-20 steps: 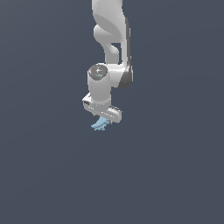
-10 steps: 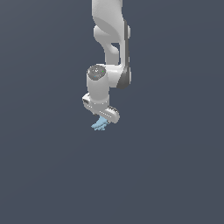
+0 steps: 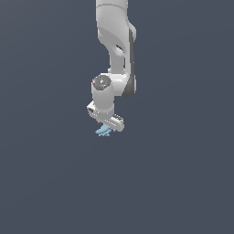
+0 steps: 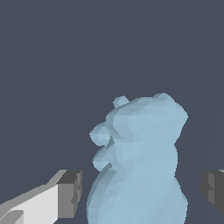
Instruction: Pick up the object and move it to a goal position.
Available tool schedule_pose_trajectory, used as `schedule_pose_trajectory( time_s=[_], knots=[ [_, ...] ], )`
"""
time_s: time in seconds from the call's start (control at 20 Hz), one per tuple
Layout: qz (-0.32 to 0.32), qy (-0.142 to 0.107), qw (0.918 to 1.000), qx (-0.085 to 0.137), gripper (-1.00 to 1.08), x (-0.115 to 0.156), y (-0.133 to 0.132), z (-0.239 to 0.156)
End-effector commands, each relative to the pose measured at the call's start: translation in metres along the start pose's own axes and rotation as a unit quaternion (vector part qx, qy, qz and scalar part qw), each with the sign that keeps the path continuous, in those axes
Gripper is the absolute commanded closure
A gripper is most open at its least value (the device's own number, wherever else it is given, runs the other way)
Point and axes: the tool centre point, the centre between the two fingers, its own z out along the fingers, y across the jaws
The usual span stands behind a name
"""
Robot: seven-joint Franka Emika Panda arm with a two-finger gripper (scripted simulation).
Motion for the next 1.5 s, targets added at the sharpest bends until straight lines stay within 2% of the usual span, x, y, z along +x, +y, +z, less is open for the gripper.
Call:
schedule_pose_trajectory(
  time_s=[0.0,0.3,0.35,1.05,1.45],
  knots=[
    [0.001,0.000,1.0000,0.000,-0.92,0.000,0.000,0.011],
    [0.001,0.000,1.0000,0.000,-0.92,0.000,0.000,0.022],
    [0.001,0.000,1.0000,0.000,1.08,0.000,0.000,0.022],
    [0.000,0.005,1.0000,0.003,1.08,0.003,-0.004,0.011],
    [0.001,0.004,1.0000,0.003,1.08,0.005,-0.008,-0.026]
  ],
)
